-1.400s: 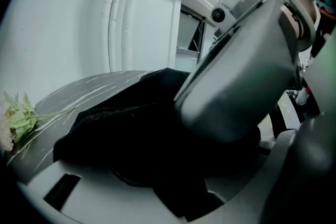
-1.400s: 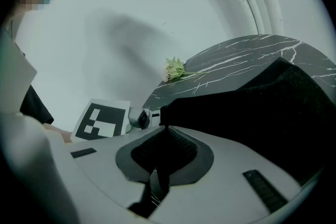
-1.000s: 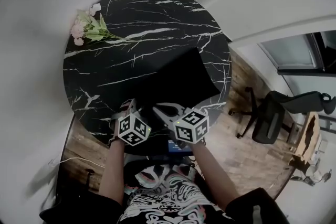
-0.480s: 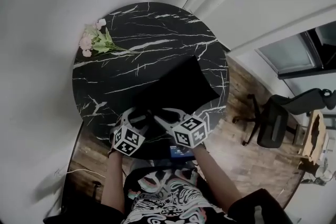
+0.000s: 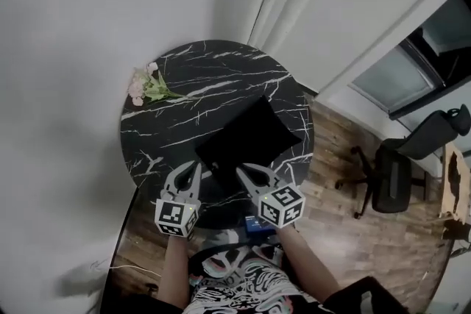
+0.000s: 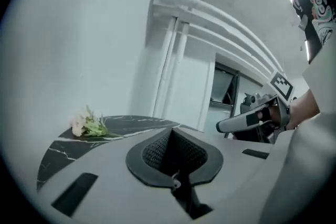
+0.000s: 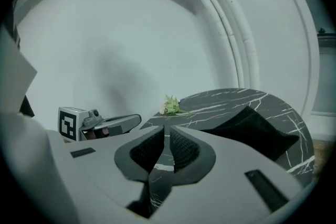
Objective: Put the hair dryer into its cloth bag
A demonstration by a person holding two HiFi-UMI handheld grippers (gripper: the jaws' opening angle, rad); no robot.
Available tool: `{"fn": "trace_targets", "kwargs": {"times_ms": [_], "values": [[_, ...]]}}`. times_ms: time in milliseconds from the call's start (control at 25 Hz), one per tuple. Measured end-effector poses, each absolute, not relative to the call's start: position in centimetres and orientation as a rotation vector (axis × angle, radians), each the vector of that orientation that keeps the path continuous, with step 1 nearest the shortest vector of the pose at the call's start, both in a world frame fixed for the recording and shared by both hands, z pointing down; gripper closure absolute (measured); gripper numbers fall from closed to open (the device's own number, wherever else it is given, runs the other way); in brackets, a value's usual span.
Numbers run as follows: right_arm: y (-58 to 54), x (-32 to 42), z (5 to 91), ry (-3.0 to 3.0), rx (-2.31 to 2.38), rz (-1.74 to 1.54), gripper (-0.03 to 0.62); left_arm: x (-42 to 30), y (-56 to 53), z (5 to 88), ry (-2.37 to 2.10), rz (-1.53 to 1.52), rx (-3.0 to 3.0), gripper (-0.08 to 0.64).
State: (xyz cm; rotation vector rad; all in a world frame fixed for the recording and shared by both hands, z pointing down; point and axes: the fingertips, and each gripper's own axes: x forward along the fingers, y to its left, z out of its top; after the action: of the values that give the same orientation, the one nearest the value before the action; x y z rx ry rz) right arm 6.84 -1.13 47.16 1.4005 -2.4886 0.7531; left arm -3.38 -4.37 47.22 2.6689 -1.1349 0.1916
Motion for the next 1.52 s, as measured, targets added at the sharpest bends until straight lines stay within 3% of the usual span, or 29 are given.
{"fn": "trace_targets", "kwargs": {"times_ms": [280, 480, 720, 960, 1160, 1520], "values": [[1.0, 9.3, 43.0, -2.498, 1.537, 0.438, 0.565, -0.2, -1.4, 43.1, -1.292, 0.419, 2.760, 0.546], [3.1, 10.8, 39.9, -2.513, 1.551, 0.295, 0.568, 0.1, 2.2, 41.1, -1.314, 0.335, 2.670, 0.546], [7.2, 10.0, 38.9, -2.618, 1.452, 0.272, 0.569, 0.9, 6.6, 41.6, -1.481, 0.571, 2.671, 0.546], [9.6, 10.9, 39.0, -2.623, 1.411, 0.231, 0.571, 2.8, 9.8, 40.2, -1.484, 0.434, 2.672, 0.546], [10.8, 11.8, 38.7, -2.605, 1.405, 0.201, 0.572, 1.9, 11.3, 40.8, -1.618, 0.548, 2.637, 0.546], [12.8, 13.6, 38.9, -2.561, 1.446, 0.206, 0.574, 1.6, 13.0, 40.4, -1.670, 0.449, 2.604, 0.546]]}}
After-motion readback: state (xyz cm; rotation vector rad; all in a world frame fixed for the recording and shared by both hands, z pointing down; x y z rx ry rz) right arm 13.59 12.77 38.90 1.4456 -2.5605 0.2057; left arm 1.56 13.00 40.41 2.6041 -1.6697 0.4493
